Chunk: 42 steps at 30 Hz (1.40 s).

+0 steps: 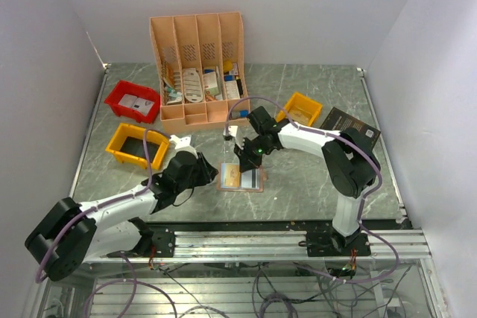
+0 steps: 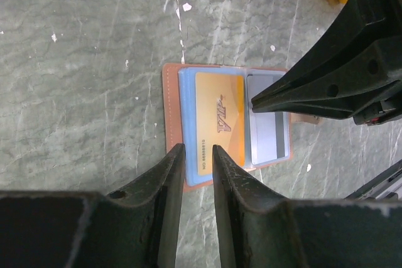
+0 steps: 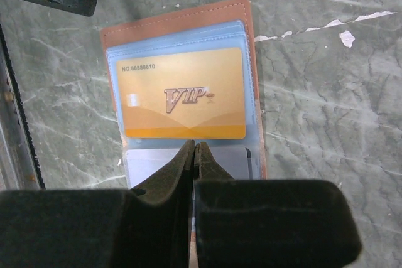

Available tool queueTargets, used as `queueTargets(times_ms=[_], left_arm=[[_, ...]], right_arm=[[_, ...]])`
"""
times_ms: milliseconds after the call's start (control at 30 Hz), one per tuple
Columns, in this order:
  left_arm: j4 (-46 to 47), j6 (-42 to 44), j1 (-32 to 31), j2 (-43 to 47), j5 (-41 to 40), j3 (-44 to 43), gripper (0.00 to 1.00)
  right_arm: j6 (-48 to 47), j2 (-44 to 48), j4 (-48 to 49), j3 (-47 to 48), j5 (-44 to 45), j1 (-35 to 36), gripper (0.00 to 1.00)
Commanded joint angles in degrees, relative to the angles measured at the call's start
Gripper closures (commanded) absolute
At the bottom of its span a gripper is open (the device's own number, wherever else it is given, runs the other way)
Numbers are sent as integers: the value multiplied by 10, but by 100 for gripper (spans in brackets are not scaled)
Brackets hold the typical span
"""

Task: Put the credit cards into the card holder
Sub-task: Insert the credit card into the card holder, then turn over the card slot in the card holder.

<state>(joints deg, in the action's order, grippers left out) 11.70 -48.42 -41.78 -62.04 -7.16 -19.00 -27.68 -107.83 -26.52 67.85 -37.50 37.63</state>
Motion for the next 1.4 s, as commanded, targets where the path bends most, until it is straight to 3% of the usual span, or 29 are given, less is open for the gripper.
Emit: queueTargets(times_ms=[0, 933, 1200, 1367], left_arm=[[46, -2, 7, -13, 22, 6, 65], [131, -24, 23, -64, 62, 30, 62], [65, -5, 24, -49, 32, 21, 85], [89, -1, 24, -64, 56, 21, 91]], right_arm=[[-13, -18, -16, 22, 7, -1, 100], [17, -55, -2, 33, -6, 2, 100], [15, -68, -9, 37, -6, 2, 100], [16, -71, -12, 40, -5, 2, 100]])
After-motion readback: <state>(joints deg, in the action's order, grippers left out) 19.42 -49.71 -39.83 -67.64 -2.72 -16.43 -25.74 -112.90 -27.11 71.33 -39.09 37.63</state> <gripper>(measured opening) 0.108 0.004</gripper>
